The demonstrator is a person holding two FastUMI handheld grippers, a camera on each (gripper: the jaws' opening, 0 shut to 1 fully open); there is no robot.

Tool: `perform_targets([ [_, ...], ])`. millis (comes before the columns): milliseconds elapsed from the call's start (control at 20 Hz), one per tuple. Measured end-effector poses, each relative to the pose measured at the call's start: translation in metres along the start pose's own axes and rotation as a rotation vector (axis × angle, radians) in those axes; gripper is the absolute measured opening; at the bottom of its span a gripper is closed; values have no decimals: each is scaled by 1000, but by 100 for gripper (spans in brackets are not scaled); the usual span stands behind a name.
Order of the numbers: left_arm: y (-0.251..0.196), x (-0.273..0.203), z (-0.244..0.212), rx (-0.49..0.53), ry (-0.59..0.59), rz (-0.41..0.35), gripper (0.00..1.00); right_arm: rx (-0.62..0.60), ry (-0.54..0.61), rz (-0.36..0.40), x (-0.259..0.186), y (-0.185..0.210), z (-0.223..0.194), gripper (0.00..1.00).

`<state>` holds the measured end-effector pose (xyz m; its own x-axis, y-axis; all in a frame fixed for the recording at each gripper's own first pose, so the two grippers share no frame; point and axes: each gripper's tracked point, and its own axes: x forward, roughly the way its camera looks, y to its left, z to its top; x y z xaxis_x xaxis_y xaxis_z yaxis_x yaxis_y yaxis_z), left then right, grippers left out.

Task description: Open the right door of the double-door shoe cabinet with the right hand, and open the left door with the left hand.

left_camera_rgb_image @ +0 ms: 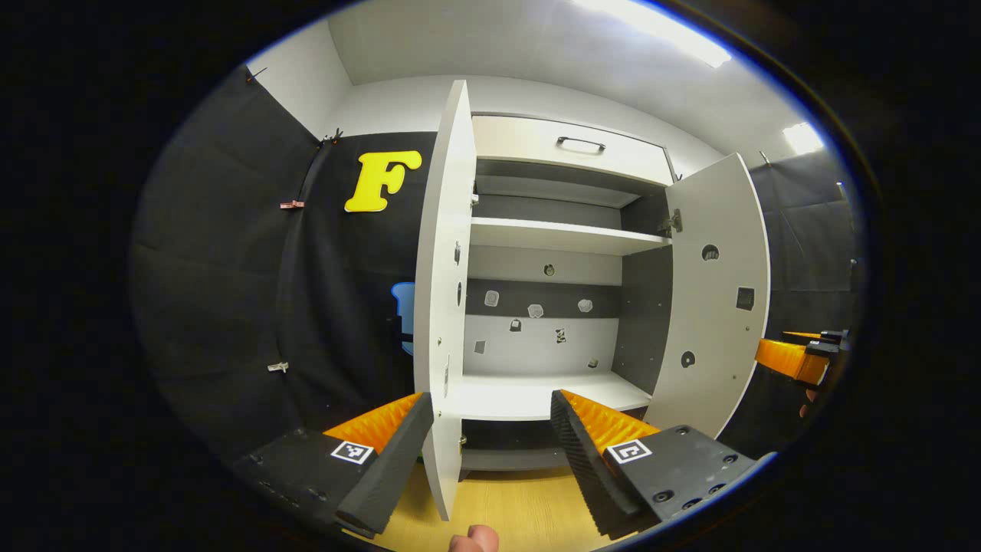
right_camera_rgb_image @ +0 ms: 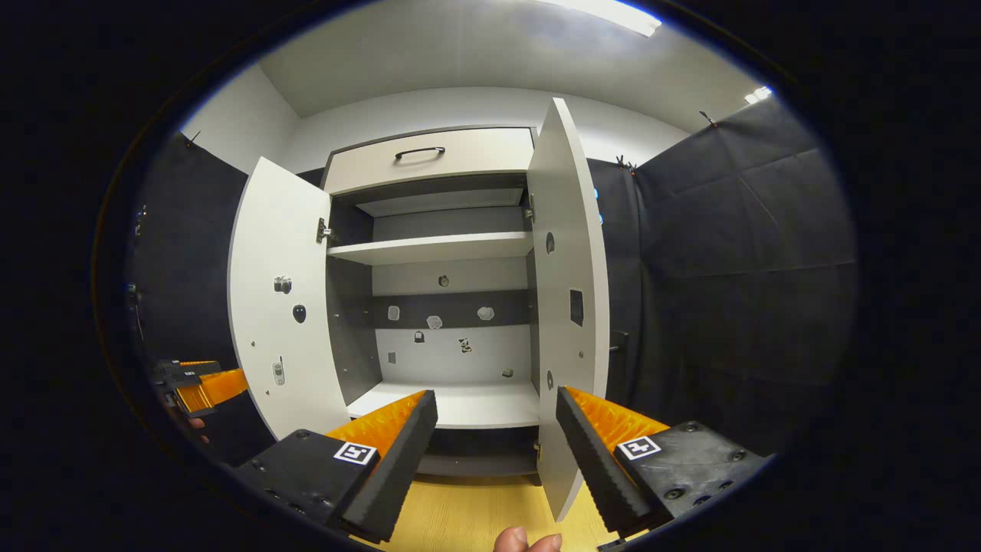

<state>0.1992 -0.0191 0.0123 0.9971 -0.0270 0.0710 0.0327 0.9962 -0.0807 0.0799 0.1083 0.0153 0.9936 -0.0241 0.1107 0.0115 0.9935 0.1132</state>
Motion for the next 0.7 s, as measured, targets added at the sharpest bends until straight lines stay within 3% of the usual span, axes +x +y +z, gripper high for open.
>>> perform_targets([
  [700,3,-2,-2,34,12,14,95,11,11,5,-2,-4,-1,98],
])
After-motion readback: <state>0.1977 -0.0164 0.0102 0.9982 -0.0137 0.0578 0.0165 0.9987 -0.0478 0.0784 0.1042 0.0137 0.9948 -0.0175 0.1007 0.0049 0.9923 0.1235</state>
